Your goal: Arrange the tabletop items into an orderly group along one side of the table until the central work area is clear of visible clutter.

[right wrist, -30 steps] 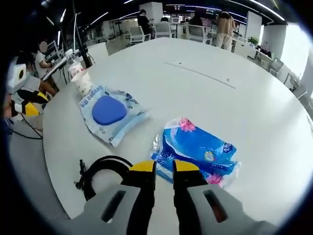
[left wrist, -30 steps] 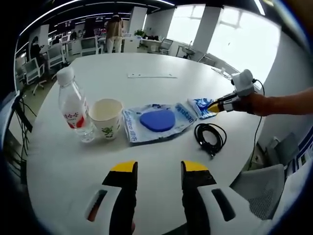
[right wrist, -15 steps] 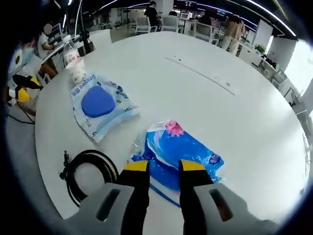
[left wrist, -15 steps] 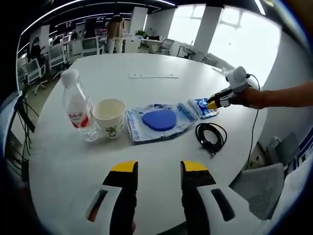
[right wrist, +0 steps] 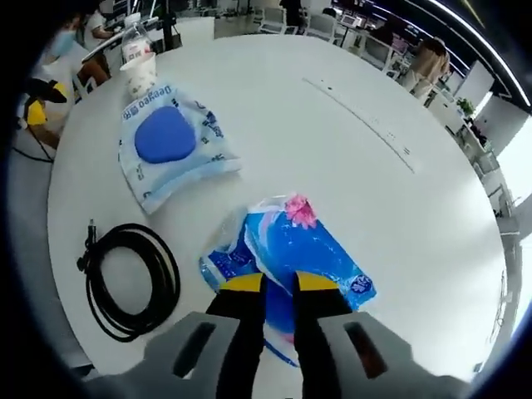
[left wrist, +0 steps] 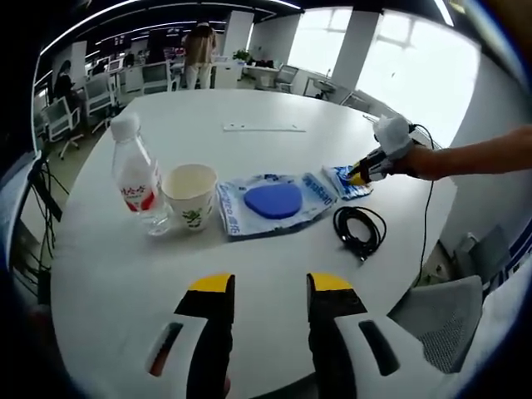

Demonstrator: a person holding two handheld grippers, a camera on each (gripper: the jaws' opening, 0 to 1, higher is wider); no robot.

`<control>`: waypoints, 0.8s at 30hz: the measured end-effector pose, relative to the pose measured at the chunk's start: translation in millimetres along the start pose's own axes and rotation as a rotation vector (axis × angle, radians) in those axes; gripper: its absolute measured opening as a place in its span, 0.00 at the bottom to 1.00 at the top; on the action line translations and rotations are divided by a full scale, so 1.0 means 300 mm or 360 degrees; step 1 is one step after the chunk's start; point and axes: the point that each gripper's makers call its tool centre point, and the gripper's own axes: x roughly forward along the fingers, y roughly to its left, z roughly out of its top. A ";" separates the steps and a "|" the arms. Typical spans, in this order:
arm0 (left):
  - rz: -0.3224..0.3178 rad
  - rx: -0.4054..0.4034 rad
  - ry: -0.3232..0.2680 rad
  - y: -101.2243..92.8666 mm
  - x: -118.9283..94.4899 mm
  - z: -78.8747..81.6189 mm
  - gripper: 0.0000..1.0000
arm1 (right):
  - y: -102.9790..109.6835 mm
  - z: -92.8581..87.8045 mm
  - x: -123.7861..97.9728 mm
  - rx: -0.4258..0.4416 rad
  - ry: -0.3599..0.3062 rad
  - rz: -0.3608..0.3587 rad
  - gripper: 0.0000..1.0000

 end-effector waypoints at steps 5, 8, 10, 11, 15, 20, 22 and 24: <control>0.0012 -0.0010 -0.0002 0.011 -0.008 -0.005 0.33 | 0.010 0.006 0.003 -0.0032 -0.0028 0.0016 0.00; 0.0018 -0.0014 0.0000 0.017 -0.011 -0.011 0.33 | 0.023 0.003 0.003 -0.0106 -0.0017 0.0032 0.00; 0.0019 -0.0015 0.0000 0.015 -0.013 -0.012 0.33 | 0.036 0.006 -0.005 -0.0149 -0.0021 0.0041 0.00; 0.0019 -0.0017 -0.0001 0.013 -0.014 -0.011 0.33 | 0.040 0.007 -0.007 -0.0158 -0.0023 0.0048 0.00; 0.0012 -0.0019 -0.0008 0.004 -0.012 -0.009 0.33 | 0.060 0.014 -0.013 -0.0208 -0.0030 0.0063 0.00; 0.0001 -0.0016 -0.0014 -0.007 -0.008 -0.005 0.33 | 0.073 0.020 -0.011 -0.0198 -0.0042 0.0084 0.00; 0.0001 -0.0014 -0.0015 -0.006 -0.008 -0.005 0.33 | 0.075 0.020 -0.013 -0.0192 -0.0044 0.0083 0.00; 0.0002 -0.0014 -0.0018 -0.004 -0.012 -0.005 0.33 | 0.077 0.020 -0.015 -0.0201 -0.0044 0.0085 0.00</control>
